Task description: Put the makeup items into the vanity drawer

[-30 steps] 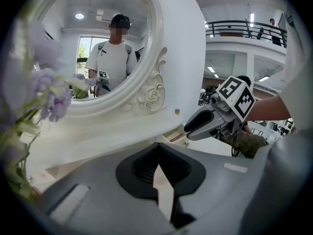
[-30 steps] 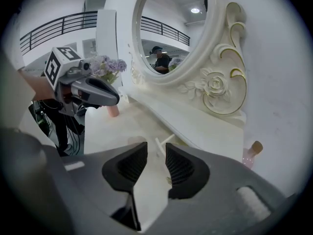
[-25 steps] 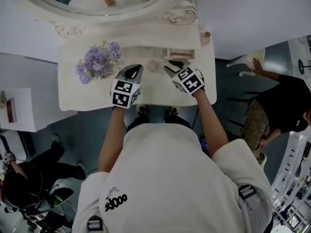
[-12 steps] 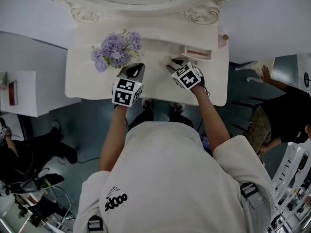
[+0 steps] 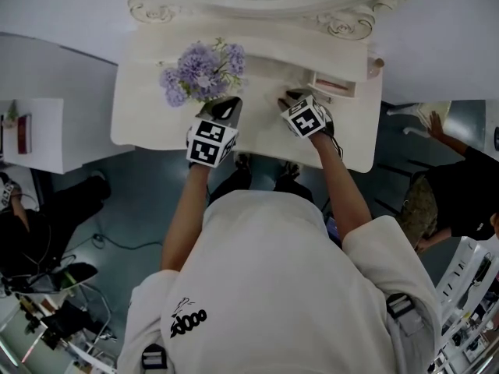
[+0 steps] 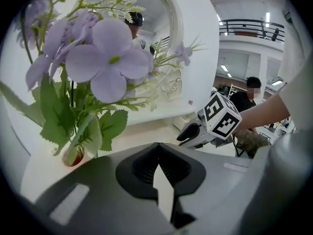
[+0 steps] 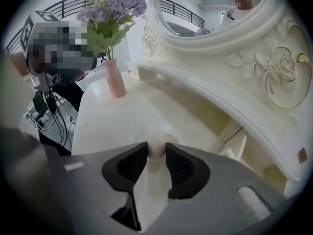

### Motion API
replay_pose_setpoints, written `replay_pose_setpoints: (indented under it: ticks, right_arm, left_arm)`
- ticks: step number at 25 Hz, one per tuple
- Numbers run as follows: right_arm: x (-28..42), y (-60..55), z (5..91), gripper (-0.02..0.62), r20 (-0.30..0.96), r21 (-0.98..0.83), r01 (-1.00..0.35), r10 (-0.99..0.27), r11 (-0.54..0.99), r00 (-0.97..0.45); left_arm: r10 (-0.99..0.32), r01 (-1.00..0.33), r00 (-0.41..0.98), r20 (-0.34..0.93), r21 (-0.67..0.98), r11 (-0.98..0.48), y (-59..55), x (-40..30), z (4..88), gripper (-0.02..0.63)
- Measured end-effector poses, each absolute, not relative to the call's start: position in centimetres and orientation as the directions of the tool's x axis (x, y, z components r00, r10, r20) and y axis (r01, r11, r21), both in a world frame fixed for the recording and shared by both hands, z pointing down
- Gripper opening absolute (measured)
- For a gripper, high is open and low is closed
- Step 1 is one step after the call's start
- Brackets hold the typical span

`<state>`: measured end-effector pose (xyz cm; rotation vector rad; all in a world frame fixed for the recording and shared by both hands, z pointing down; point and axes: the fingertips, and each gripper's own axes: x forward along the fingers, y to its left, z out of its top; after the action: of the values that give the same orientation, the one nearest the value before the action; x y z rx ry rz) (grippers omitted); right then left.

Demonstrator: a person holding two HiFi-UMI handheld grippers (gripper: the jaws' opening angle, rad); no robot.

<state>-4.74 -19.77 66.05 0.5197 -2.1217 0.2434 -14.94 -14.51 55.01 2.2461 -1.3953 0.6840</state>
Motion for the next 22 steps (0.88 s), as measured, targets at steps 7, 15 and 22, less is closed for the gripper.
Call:
replay_pose_setpoints:
  ticks: [7, 15, 22]
  right_arm:
    - [-4.5, -19.6, 65.8, 0.078, 0.824, 0.027, -0.469, -0.285, 0.883, -0.49]
    - [-2.6, -19.2, 62.2, 0.069, 0.782, 0.045, -0.513, -0.35, 0.857, -0.517]
    - [1.0, -20.2, 57.0, 0.069, 0.704, 0.081, -0.611, -0.48, 0.787, -0.524]
  left_arm:
    - [-0.7, -0.897, 0.392, 0.596, 0.08, -0.434, -15.0, -14.6, 55.0, 0.018]
    - [-0.695, -0.871, 0.448, 0.562, 0.098, -0.481, -16.5, -12.1, 53.7, 0.018]
    - [-0.674, -0.822, 0.526, 0.519, 0.104, -0.561, -18.6, -8.2, 51.6, 0.018]
